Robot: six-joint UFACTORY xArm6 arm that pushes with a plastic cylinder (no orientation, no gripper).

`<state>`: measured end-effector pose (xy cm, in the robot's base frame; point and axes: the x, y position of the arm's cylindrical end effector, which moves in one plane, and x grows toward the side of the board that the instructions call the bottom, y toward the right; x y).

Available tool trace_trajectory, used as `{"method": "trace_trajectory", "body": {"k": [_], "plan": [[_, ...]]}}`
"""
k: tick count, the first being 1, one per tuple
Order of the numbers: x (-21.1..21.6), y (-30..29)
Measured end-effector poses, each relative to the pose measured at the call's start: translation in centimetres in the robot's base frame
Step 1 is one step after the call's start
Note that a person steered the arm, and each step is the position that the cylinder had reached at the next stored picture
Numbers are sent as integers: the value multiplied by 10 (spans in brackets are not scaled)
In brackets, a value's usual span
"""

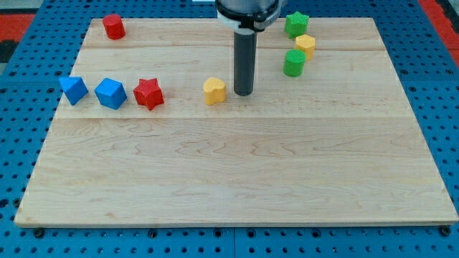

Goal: Slide green circle towards the center of the board

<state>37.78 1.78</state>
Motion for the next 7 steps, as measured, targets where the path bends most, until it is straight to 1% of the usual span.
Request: {"method": "trace_trajectory", "body": {"k": [1, 2, 3, 4, 5, 6, 7], "plan": [[12, -25], [31, -29], [31, 15], [-4, 140], [-65, 199], [-87, 165], [-77, 108]]}}
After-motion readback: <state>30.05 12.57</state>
